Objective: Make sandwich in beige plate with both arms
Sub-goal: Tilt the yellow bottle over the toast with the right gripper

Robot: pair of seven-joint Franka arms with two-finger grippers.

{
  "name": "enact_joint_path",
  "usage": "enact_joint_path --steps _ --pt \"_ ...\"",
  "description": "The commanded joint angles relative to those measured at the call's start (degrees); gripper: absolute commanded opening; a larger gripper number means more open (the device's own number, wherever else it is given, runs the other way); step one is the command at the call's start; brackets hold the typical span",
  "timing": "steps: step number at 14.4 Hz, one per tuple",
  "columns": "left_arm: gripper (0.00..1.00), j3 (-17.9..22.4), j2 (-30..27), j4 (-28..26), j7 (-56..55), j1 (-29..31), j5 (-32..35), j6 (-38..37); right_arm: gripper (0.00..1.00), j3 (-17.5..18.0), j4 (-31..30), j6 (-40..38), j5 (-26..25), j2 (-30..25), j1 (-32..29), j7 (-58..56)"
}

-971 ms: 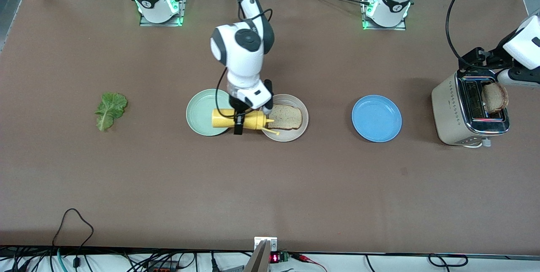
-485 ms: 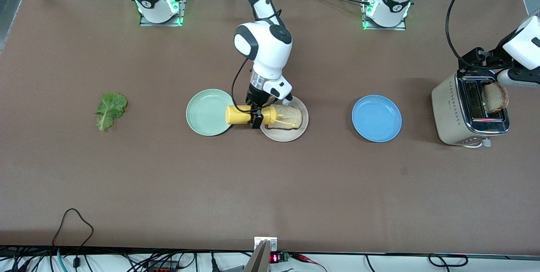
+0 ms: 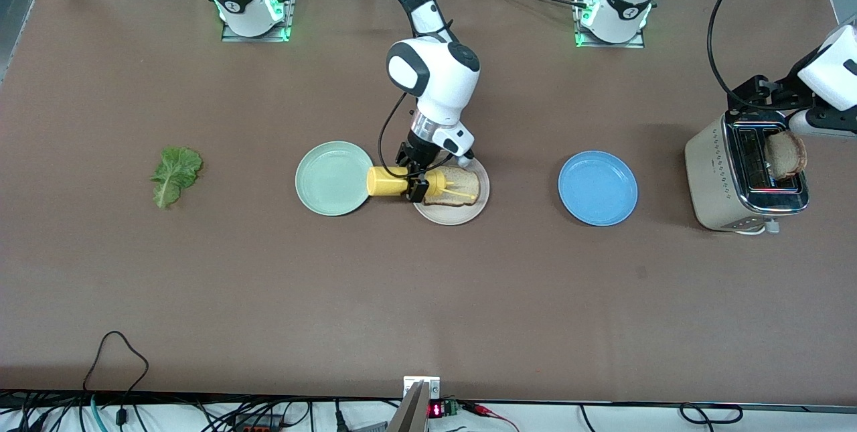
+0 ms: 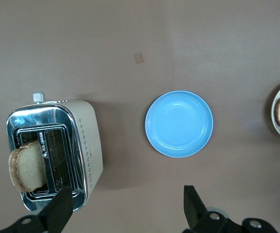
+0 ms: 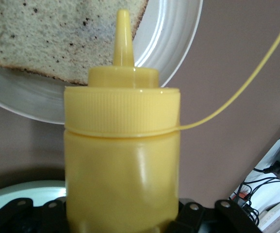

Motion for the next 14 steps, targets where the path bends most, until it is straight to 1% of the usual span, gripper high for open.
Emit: enact_joint_path --steps 1,4,8,11,12,14 --pt "1.0 -0.5 -1.1 -0.9 -0.3 0.6 -0.5 0.0 0.43 -0.3 1.5 -1.5 -2.3 0.8 0.3 2.5" --pt "1.0 -0.5 -1.1 -0.9 -0.3 0.6 -0.5 0.0 0.43 -0.3 1.5 -1.5 -3.0 0.9 0.3 3.1" --pt "1.0 -0.5 -1.1 -0.9 -0.3 0.5 -0.5 0.0 0.43 -0.7 1.6 -1.5 -2.2 0.3 0.2 3.1" --pt "1.0 -0.5 -1.1 -0.9 -0.3 0.5 -0.5 0.0 0.43 -1.3 1.6 -1.9 0.2 -2.5 -1.6 2.5" --pt "1.0 -0.5 -1.1 -0.9 -0.3 0.6 -0.5 0.0 0.43 -1.6 1.6 -2.0 1.7 -3.6 -2.5 2.2" --pt "1.0 -0.5 -1.1 -0.9 -0.3 0.6 -0.5 0.0 0.43 -1.6 1.5 -3.0 3.6 -7.4 -4.9 0.1"
